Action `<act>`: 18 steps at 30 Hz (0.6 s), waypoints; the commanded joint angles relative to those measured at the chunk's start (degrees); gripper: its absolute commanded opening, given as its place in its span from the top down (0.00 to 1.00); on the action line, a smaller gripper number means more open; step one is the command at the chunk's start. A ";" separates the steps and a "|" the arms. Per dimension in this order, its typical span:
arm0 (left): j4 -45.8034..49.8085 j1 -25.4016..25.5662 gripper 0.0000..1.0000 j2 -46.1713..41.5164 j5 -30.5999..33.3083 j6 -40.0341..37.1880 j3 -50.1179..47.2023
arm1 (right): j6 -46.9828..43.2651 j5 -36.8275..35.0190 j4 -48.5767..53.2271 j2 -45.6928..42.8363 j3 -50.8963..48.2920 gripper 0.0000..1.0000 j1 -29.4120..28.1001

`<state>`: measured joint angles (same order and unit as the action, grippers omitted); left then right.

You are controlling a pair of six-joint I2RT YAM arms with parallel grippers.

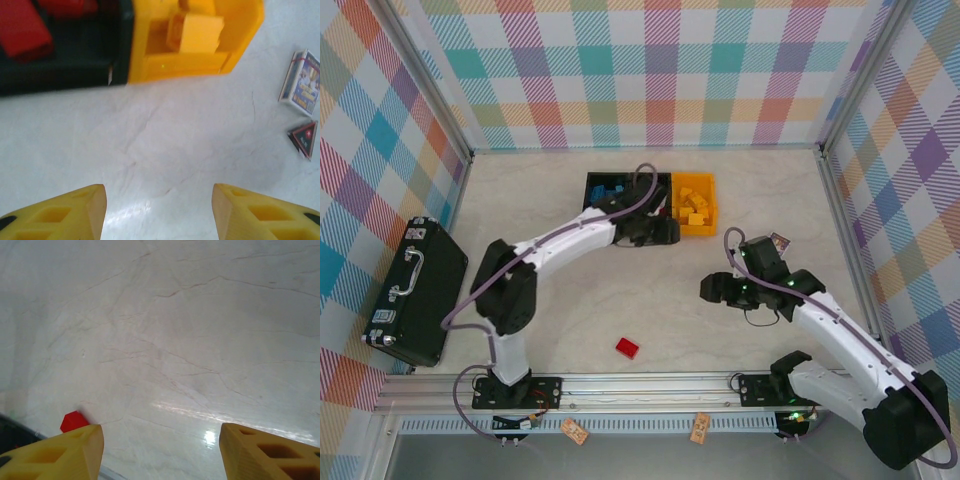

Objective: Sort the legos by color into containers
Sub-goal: Place the lego in the container, then pick up the lego from the bottom-center of the table.

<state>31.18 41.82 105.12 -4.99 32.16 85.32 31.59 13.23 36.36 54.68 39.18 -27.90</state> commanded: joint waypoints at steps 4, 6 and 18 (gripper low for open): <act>-3.15 -3.11 0.43 -13.08 -0.68 4.63 -17.23 | -6.10 3.55 -3.96 4.97 4.29 0.37 -7.12; -2.39 -3.57 0.43 -17.03 -0.81 5.09 -21.46 | -7.61 2.42 -4.22 7.78 5.75 0.36 -11.04; -2.15 -16.45 0.43 -39.49 -9.57 10.23 -44.66 | -11.50 -3.42 -7.38 28.02 15.19 0.36 -28.89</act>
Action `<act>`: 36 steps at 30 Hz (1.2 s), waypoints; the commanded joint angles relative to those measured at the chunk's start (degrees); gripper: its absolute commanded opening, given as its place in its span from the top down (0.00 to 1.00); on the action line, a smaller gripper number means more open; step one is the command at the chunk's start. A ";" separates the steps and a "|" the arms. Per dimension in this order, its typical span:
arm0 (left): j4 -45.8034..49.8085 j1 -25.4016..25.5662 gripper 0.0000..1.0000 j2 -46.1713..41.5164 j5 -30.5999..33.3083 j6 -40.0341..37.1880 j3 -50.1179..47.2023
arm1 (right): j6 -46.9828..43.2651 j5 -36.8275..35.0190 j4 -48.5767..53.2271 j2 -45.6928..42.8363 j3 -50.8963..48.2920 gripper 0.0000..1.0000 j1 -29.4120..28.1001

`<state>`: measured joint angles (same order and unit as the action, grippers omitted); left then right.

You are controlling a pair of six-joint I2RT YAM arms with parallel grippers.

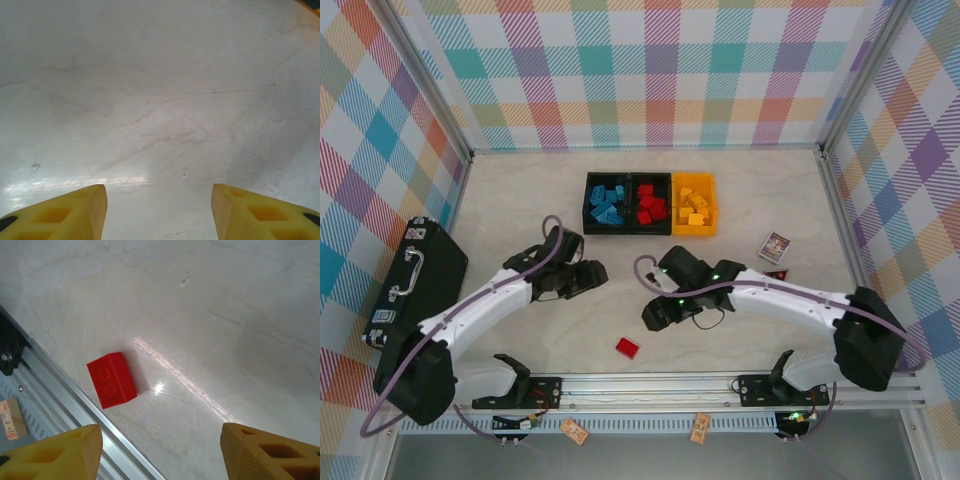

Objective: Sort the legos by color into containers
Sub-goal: Pick up the lego from the bottom-center of the table.

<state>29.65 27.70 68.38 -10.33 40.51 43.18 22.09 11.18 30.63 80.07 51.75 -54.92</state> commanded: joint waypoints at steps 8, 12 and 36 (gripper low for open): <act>-1.07 -9.45 0.43 -5.89 -10.30 2.64 -7.83 | -2.71 -2.73 -2.69 12.97 7.83 0.37 -8.53; -0.70 -10.68 0.43 -4.81 -10.94 1.70 -8.50 | -3.07 -3.26 -1.94 16.58 9.71 0.37 -10.98; -2.05 -13.04 0.43 -2.16 -11.34 -0.50 -8.53 | -2.85 -14.88 3.39 22.67 14.73 0.66 -14.27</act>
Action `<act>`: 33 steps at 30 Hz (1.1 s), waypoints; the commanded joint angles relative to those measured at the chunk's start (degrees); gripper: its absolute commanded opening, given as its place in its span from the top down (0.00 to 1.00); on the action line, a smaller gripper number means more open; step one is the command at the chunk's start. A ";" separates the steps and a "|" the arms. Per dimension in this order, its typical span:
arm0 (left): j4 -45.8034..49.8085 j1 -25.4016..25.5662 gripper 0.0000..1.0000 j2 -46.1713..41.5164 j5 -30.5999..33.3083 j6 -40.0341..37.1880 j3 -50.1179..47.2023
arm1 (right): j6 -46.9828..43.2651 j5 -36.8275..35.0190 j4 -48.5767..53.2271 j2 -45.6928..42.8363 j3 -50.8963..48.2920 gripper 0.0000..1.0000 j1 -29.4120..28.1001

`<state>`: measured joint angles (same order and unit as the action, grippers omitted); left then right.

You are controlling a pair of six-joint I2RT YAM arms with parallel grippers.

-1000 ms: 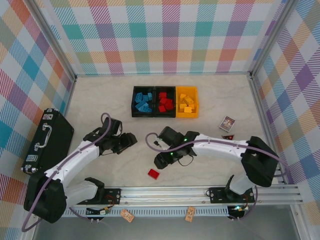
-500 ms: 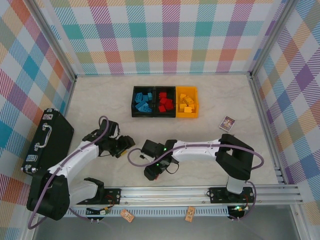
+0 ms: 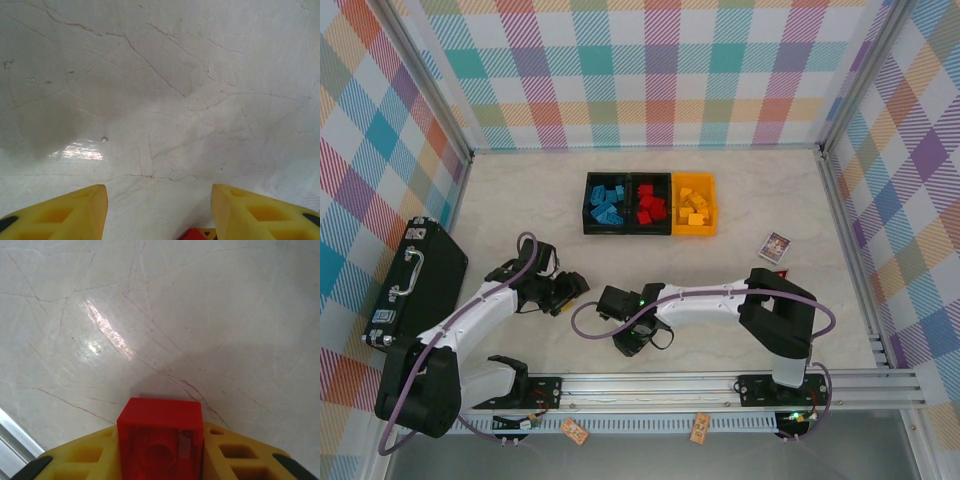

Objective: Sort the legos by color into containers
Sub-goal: Pick up the lego from the bottom-center of the table, then place the lego in the container.

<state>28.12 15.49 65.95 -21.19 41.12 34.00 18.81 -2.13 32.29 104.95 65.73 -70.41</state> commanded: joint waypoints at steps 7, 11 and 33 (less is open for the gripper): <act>-4.28 0.46 0.43 2.91 -2.35 -1.40 3.54 | 2.20 -0.86 1.65 -8.02 -0.27 0.66 7.77; -6.39 2.80 0.43 6.96 -2.69 -1.49 6.93 | 2.56 -0.79 2.07 -10.63 0.01 0.66 11.84; -10.65 13.10 0.43 14.39 1.82 0.93 14.72 | 3.64 0.05 11.88 5.71 32.49 0.65 33.61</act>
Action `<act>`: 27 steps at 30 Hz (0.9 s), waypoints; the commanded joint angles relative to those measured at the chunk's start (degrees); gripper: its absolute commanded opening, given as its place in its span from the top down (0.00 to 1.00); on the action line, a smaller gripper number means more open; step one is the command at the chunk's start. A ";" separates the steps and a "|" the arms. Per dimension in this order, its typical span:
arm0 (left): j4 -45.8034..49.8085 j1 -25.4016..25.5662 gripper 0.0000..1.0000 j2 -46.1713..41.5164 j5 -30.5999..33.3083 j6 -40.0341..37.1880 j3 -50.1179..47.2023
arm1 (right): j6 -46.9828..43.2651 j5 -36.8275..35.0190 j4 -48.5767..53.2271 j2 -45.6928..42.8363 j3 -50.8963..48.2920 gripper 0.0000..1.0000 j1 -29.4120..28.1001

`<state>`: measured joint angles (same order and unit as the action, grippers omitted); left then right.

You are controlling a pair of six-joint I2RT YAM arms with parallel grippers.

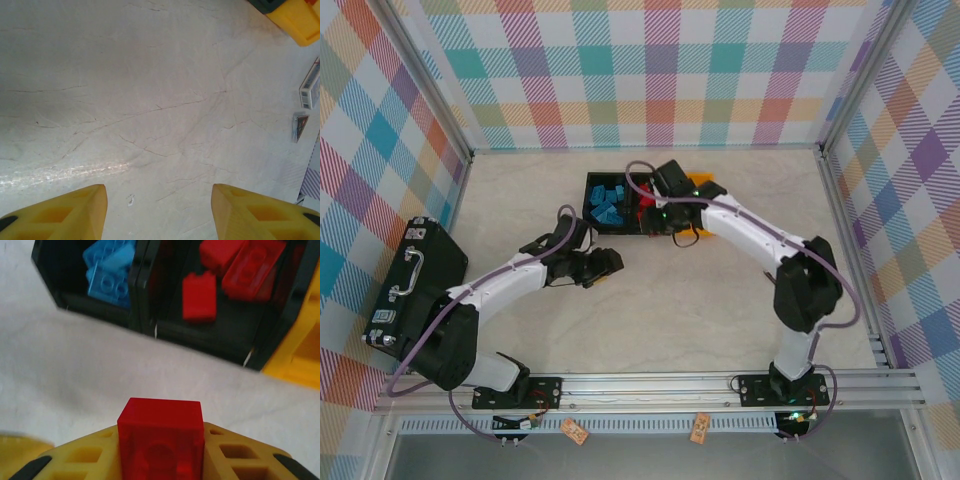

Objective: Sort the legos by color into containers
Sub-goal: Place the lego in the container.

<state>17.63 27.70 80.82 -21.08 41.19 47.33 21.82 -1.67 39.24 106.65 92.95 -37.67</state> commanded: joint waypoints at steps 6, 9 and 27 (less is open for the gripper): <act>1.32 1.91 0.43 -1.60 3.97 1.00 1.30 | 1.06 -1.80 10.73 15.64 21.35 0.64 3.49; 1.88 1.98 0.43 -2.06 4.71 0.93 1.21 | 1.48 -3.76 13.15 20.34 27.65 0.63 4.79; 4.72 2.62 0.43 -2.79 6.49 0.74 0.91 | -1.40 -10.75 19.26 38.96 56.79 0.61 8.23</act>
<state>20.45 29.65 79.53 -15.31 41.60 47.48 21.56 -11.09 57.56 144.70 147.65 -29.63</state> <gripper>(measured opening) 0.565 0.393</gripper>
